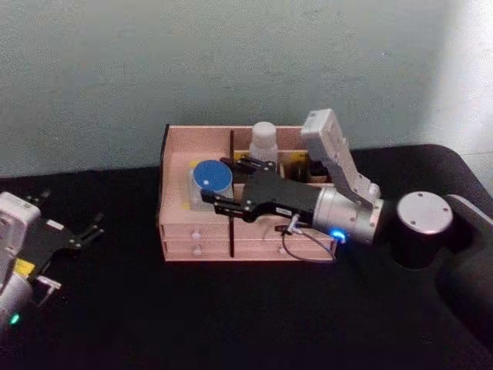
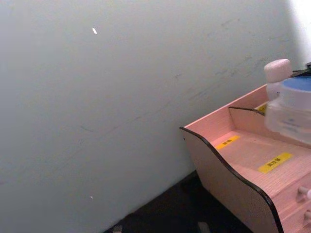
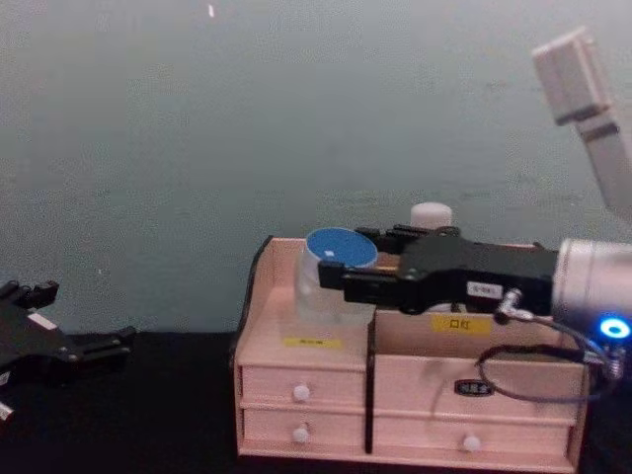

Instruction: Pick up the facial cleanser and watermelon frost from the table and place them into the tiered storage box.

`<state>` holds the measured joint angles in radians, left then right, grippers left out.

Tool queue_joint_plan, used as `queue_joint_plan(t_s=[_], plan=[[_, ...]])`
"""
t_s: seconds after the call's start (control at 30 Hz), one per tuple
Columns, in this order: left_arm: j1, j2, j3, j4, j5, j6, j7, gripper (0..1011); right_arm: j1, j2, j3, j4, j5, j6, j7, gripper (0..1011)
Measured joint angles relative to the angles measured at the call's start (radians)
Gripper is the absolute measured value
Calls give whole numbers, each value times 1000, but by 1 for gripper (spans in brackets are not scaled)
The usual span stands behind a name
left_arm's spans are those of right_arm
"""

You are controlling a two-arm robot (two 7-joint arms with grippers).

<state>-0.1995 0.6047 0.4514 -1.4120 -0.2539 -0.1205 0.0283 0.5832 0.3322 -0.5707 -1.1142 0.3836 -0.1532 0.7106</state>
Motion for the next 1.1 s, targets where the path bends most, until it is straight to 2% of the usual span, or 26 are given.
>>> queue_joint_plan(t_s=[0.27,0.5,0.8,1.1], plan=[[0,0,0,0,0,0,0,1001,61,-61,-9,110,-27,9,-23,712],[0,0,0,0,0,0,0,1001,93,-98,-11,177,-47,15,-36,712],[0,0,0,0,0,0,0,1001,115,-134,-4,241,-71,21,-57,712],[0,0,0,0,0,0,0,1001,125,-154,14,274,-77,28,-66,712]])
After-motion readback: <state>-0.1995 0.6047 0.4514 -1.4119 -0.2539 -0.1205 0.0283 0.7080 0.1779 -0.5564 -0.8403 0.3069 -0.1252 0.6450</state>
